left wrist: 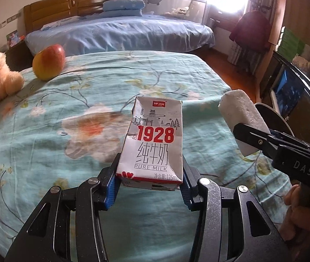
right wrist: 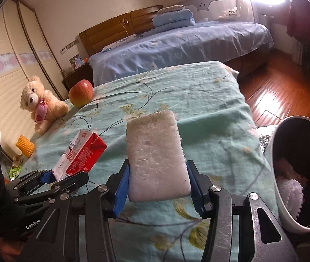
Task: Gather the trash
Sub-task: 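Lift and carry the milk carton and foam block toward the bin with both tools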
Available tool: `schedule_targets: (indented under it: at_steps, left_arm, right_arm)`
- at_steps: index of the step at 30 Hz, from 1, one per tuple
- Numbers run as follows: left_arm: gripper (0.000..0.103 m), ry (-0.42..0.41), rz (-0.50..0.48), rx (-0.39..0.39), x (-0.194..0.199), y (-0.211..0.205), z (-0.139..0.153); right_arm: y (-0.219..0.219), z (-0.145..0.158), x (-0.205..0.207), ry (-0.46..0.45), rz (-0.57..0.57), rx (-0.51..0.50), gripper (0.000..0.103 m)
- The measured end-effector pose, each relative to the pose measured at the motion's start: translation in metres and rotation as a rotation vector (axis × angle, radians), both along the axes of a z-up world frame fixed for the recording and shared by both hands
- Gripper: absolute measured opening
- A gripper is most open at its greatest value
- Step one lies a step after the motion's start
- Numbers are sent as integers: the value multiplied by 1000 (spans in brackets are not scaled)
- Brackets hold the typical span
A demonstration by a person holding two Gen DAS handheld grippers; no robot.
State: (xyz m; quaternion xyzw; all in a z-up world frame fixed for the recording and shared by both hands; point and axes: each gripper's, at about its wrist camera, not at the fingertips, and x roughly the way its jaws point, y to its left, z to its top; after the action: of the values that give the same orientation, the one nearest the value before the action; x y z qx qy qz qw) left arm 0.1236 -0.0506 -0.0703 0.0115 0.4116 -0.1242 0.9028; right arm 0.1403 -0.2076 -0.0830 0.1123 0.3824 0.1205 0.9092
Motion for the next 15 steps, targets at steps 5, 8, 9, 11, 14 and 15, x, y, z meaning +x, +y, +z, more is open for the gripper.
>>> schedule_targets:
  at_steps: [5, 8, 9, 11, 14, 15]
  left_arm:
    - [46, -9, -19, 13, -4, -10, 2]
    - [46, -9, -32, 17, -6, -16, 3]
    - [46, -9, -37, 18, -6, -18, 3]
    - [46, -9, -45, 21, -6, -21, 3]
    - [46, -9, -59, 22, -6, -28, 3]
    - [46, -10, -63, 22, -6, -30, 4]
  right_arm:
    - [-11, 3, -9, -9, -17, 20, 50]
    - [-17, 4, -15, -10, -28, 28, 50]
    - [-18, 4, -17, -10, -30, 26, 50]
    - [-21, 5, -20, -12, -36, 27, 50]
    - [-27, 7, -25, -17, -48, 26, 50]
    - [-30, 8, -27, -19, -54, 27, 50]
